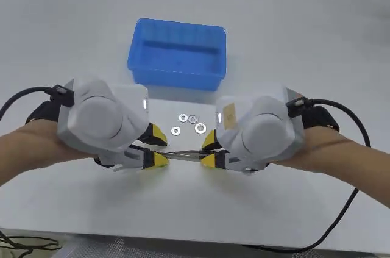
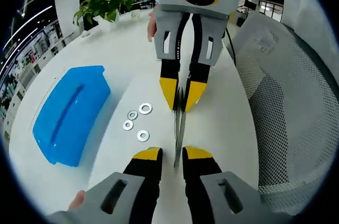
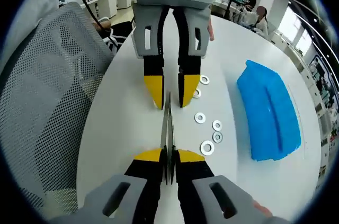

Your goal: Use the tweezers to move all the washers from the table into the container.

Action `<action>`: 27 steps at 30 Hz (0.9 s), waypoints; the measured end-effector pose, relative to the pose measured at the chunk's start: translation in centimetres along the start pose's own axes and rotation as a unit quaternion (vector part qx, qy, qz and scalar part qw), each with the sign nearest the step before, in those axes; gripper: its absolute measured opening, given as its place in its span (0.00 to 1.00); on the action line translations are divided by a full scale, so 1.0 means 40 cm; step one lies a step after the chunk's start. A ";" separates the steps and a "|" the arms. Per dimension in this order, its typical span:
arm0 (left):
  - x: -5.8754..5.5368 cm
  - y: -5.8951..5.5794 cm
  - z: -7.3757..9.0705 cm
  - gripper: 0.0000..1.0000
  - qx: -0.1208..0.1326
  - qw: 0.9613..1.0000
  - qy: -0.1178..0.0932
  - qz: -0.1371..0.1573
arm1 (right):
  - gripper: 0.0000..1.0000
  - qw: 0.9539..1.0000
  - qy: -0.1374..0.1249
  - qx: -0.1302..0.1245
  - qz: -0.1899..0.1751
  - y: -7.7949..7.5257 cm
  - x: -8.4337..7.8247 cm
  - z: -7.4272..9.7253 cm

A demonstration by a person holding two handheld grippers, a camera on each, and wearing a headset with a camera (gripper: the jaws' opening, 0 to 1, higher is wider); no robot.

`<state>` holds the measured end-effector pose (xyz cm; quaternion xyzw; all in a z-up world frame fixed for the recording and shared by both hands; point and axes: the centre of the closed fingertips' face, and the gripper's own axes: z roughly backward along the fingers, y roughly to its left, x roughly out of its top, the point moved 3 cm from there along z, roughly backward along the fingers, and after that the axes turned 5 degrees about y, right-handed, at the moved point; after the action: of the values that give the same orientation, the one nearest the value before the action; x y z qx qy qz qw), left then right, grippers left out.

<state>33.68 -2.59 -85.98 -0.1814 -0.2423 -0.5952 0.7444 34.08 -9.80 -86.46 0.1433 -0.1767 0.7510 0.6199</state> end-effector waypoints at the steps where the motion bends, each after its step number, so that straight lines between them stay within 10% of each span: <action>1: 0.006 -0.008 -0.003 0.18 -0.013 1.000 -0.004 -0.008 | 0.09 1.000 0.003 0.001 -0.001 -0.001 0.000 -0.001; 15: 0.007 -0.014 -0.015 0.06 -0.026 0.999 0.017 -0.009 | 0.08 1.000 0.001 -0.022 0.019 0.005 0.000 0.000; 27: 0.029 -0.005 0.085 0.05 -0.007 0.999 0.020 -0.043 | 0.08 0.994 -0.079 -0.073 -0.012 -0.005 0.050 0.024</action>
<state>33.20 -1.65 -82.55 -0.1636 -0.2306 -0.6320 0.7216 33.88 -8.44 -84.71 0.1591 -0.2778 0.7151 0.6215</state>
